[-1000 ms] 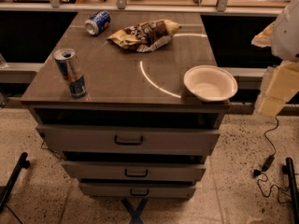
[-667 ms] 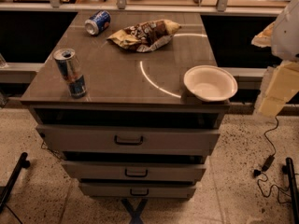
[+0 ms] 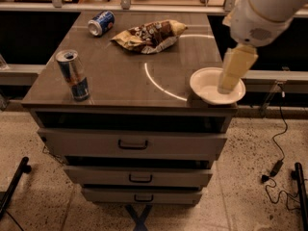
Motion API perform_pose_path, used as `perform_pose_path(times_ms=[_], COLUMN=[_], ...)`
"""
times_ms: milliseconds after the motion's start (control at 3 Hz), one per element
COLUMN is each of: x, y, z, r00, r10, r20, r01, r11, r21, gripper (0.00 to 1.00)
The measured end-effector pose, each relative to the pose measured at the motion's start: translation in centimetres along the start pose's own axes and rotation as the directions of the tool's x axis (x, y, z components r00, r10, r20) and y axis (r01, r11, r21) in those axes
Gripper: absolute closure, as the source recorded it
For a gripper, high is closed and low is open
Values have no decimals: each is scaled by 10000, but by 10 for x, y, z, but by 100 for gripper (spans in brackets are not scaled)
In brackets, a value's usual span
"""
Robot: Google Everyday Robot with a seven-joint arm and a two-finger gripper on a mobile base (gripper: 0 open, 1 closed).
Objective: Move brown chip bag near redbull can
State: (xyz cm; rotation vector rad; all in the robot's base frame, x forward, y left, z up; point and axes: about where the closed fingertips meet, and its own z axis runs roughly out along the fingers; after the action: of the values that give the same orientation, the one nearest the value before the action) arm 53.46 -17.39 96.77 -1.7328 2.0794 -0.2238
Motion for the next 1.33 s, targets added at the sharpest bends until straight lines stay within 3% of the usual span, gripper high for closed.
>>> perform_pose_path(times_ms=[667,1000,1333], x=[-57,-77,-85], y=[-98,-155,-186], z=[55,85,105], r00=[9997,9973,9906], r10=[-177,481,849], r20=[170,551,1073], r01=[148,-594,-1119], r11=[9881,9721,9541], r21=[1530,2269,2779], gripper=[0,0,0])
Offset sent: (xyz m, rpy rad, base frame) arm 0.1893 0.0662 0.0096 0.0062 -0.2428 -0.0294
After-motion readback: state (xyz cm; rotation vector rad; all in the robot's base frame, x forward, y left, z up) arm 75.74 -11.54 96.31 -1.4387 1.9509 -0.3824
